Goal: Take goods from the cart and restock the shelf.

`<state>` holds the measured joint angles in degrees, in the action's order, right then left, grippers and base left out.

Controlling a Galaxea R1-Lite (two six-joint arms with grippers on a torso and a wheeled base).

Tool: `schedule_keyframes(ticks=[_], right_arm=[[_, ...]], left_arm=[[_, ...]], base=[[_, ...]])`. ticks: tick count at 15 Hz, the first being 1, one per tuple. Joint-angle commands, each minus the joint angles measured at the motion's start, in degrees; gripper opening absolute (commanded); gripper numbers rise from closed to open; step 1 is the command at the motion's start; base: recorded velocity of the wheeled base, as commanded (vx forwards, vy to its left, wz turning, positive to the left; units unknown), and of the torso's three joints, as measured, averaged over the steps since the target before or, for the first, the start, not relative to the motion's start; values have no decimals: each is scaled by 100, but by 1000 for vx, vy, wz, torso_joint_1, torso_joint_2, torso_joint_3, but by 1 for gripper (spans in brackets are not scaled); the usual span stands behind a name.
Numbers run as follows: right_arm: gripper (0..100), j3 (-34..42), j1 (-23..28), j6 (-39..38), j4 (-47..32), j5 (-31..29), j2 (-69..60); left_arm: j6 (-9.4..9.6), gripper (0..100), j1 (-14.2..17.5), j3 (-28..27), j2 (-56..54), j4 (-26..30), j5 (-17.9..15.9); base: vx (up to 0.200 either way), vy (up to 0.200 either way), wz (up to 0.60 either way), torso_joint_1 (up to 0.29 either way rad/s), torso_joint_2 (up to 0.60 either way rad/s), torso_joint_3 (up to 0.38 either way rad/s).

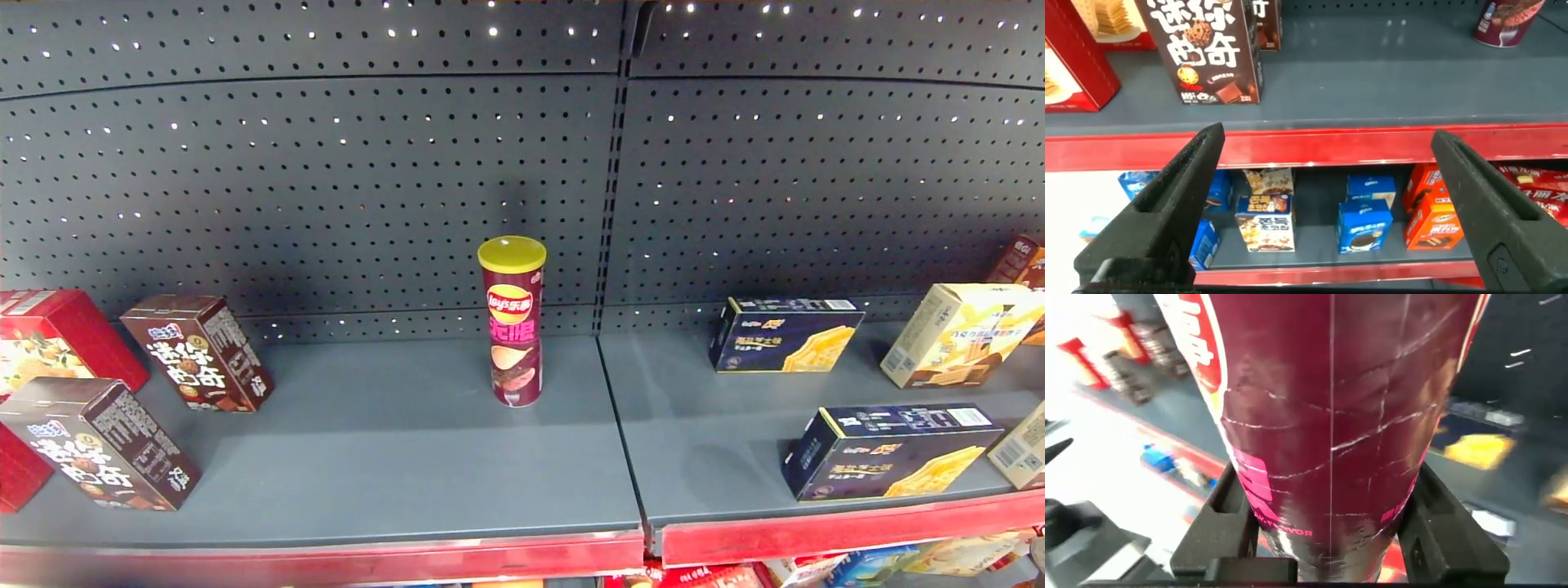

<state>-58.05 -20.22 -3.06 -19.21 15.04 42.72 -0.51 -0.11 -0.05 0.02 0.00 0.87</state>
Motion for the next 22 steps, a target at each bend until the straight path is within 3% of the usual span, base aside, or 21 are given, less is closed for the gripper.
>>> schedule_keyframes(ticks=[1, 5, 6, 7, 8, 9, 10, 12, 13, 14, 16, 18, 20, 22], right_arm=[[0, 233, -192, -125, 84, 7, -79], [0, 628, -131, -265, 163, -327, -483], [0, 637, -131, -318, 119, -406, -510], [0, 620, -140, -336, 67, -406, -466], [0, 611, -140, -336, 76, -406, -413], [0, 646, -148, -336, 93, -406, -273], [0, 646, -166, -336, 102, -406, -220], [0, 620, -175, -336, 155, -423, -44], [0, 611, -131, -336, 181, -432, -26], [0, 602, -131, -336, 172, -502, -44], [0, 611, -148, -336, 172, -590, -62], [0, 628, -184, -336, 172, -590, -44], [0, 628, -184, -336, 163, -590, -26], [0, 620, -166, -336, 163, -590, -26]], left_arm=[[-2, 100, 2, 5, 6, 0, 1], [78, 100, -7, -13, 33, 0, -51], [227, 100, -33, -206, 182, 0, -95], [737, 100, -51, -830, 1035, 9, -394], [1000, 100, -24, -1384, 1834, 0, -588], [1159, 100, -94, -2307, 2951, -9, -649], [1141, 100, -147, -2526, 3276, 0, -649], [1123, 100, -639, -3080, 4278, 132, -702], [1123, 100, -1184, -3098, 4840, 158, -693], [1123, 100, -1343, -3089, 5157, 114, -737], [1123, 100, -1439, -3177, 5394, 62, -886], [1088, 100, -1439, -3300, 5886, 26, -675], [992, 100, -1457, -3643, 6563, 0, -702], [1009, 100, -1589, -3871, 7213, -466, -719]], base=[[0, 0, 0, 0, 0, 0], [0, 0, 0, 0, 0, 0], [0, 0, 0, 0, 0, 0], [0, 0, 0, 0, 0, 0], [0, 0, 0, 0, 0, 0], [0, 0, 0, 0, 0, 0], [0, 0, 0, 0, 0, 0], [0, 0, 0, 0, 0, 0], [0, 0, 0, 0, 0, 0], [0, 0, 0, 0, 0, 0], [0, 0, 0, 0, 0, 0], [0, 0, 0, 0, 0, 0], [0, 0, 0, 0, 0, 0], [0, 0, 0, 0, 0, 0]])
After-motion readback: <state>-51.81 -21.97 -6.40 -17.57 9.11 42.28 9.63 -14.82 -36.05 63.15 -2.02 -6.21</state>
